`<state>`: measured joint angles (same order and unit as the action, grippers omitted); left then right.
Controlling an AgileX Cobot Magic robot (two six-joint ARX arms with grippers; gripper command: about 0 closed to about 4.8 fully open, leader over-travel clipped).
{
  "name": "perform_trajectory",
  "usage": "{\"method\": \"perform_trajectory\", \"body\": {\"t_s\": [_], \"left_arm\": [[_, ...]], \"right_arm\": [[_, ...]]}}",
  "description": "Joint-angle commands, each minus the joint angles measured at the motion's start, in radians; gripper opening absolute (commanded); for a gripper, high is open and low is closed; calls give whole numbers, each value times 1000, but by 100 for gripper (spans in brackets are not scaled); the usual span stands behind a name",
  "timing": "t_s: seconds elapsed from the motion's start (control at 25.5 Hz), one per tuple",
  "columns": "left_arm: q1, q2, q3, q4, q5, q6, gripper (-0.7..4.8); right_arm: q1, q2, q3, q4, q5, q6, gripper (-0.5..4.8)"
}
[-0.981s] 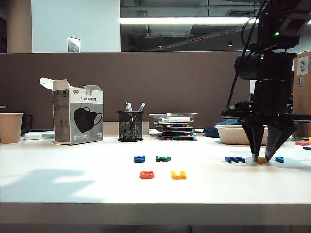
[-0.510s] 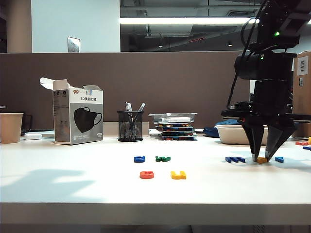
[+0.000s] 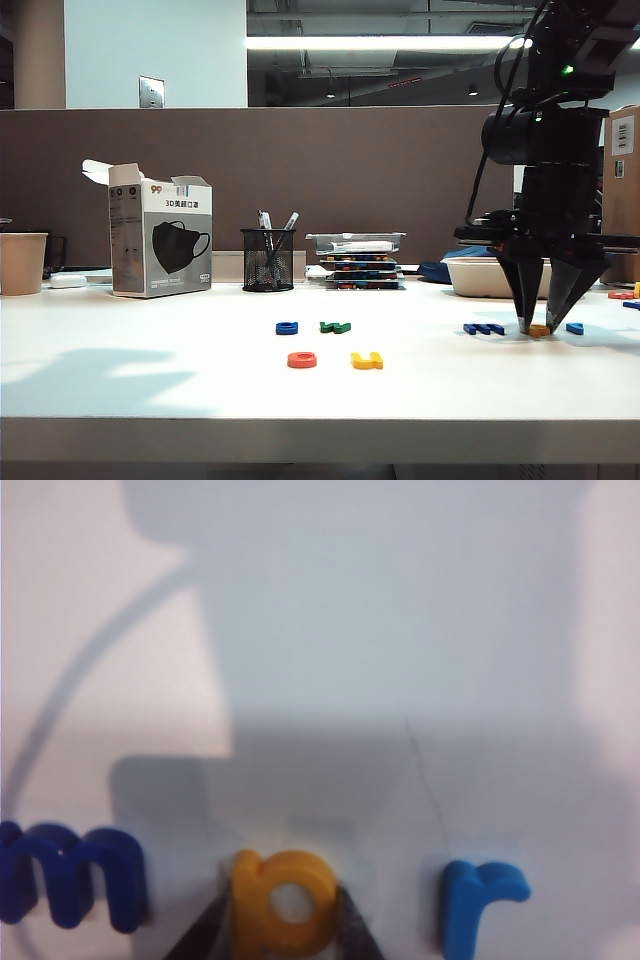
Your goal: Select the appropriate letters from the row of letter magnets placed on the table to arrange into the word "cup".
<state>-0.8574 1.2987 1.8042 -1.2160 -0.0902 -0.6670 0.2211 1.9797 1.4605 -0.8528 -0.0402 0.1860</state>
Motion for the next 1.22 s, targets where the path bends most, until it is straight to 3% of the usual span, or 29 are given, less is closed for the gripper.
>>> {"method": "perform_trajectory", "body": {"t_s": [0.04,0.31,0.9,1.22], "left_arm": [[-1,-3,5,6,-2,4,-5],[-1,-3,5,6,-3,4,-5],[-1,-3,5,6,-3,5,-5],[-1,-3,5,6,-3,4,-5]], "right_arm": [[2,-5,43,-27,-7,2,116],[2,-19,153,-111,-7,14,116],[3,-272,150,-259,-7,106,116],[105,-359,118,-295,-3,164,116]]}}
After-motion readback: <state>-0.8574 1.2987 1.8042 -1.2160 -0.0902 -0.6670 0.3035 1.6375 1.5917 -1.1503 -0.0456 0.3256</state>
